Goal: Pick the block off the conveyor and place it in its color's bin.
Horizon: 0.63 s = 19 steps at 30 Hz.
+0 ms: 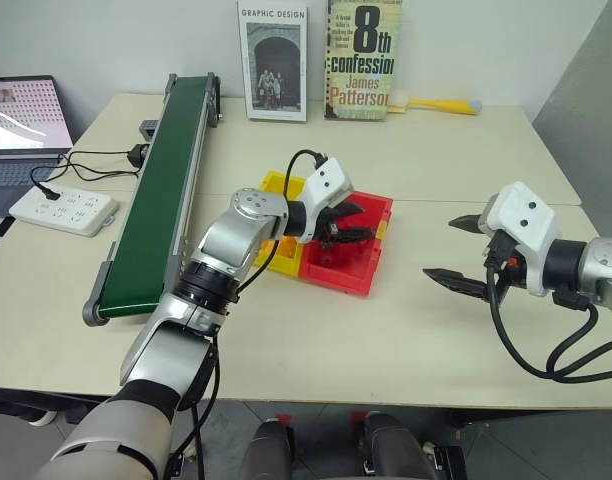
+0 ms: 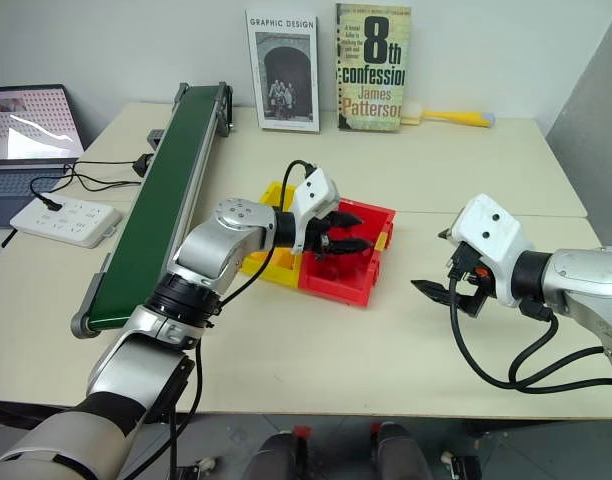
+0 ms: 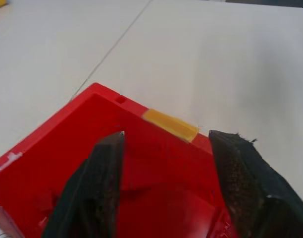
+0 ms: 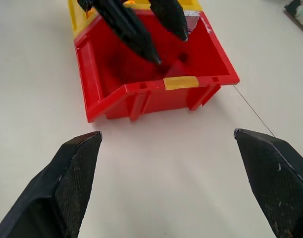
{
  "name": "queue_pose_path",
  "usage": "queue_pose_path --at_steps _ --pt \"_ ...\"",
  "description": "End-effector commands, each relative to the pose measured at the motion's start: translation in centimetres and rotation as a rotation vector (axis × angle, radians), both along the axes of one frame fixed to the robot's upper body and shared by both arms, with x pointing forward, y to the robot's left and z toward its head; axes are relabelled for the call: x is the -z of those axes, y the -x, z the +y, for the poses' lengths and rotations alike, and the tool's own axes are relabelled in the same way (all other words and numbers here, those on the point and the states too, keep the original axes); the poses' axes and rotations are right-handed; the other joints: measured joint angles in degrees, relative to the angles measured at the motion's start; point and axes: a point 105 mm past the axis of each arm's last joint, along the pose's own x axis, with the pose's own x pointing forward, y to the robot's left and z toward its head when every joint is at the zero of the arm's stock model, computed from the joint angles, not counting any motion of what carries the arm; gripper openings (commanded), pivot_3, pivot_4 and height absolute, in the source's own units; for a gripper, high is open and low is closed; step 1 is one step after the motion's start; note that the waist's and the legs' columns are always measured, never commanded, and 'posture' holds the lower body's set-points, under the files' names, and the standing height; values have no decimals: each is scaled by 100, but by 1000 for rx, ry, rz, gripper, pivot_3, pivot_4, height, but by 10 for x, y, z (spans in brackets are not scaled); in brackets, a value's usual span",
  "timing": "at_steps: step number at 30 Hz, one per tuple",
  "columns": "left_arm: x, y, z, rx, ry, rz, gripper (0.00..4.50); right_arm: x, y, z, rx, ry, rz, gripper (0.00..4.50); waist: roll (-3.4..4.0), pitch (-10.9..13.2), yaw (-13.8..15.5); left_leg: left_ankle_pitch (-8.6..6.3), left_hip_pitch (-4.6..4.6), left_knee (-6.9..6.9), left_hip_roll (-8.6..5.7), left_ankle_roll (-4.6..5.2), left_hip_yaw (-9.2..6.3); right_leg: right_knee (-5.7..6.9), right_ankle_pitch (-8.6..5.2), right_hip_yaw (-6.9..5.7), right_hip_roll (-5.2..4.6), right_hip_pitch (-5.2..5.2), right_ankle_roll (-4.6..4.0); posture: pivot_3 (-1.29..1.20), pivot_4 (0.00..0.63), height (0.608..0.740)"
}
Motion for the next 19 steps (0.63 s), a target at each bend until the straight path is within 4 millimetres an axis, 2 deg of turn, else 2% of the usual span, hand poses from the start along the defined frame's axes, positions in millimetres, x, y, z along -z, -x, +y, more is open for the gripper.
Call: queue_pose_path --at_steps 1,2,3,5,8,9,14,19 --pt "-24 -2 -3 39 19 -81 3626 -12 3 -2 23 -16 -52 4500 0 0 9 0 -3 0 0 0 0 -6 0 -1 -1 0 0 0 150 740" --pt "-27 -3 -2 35 27 -82 3748 -12 3 -2 25 -19 -52 4500 0 0 11 0 -4 -1 -1 0 -1 -7 0 -1 -2 0 0 0 150 740" --pt "-30 -4 2 28 30 -89 4052 -13 2 -2 24 -23 -52 4500 0 0 11 0 -5 -1 -2 0 -1 -9 0 -1 -4 0 0 0 150 740" --pt "-40 -7 18 -5 35 -104 4471 -15 -2 0 9 -35 -56 4500 0 0 -7 0 -4 0 -2 1 0 -9 0 0 -4 0 0 0 150 740" --pt "-48 -9 50 -71 15 -124 4471 -19 -8 4 -46 -63 -68 4500 0 0 -55 0 3 -4 2 1 2 -4 0 2 0 0 0 0 150 740" --pt "-51 -8 69 -111 -5 -128 4471 -20 -11 7 -78 -82 -68 4500 0 0 -73 0 5 -5 7 1 1 1 0 2 5 -2 0 0 150 740" --pt "-58 14 138 -217 -87 -130 4471 -24 -26 19 -221 -161 -45 4500 2 1 -140 1 13 -15 13 2 0 7 -1 0 9 -3 -1 0 150 740" --pt "-54 36 171 -297 -120 -110 4471 -23 -40 20 -286 -165 -20 4500 2 3 -93 1 5 -11 8 2 -3 2 -1 -7 -4 -4 -1 0 150 740"
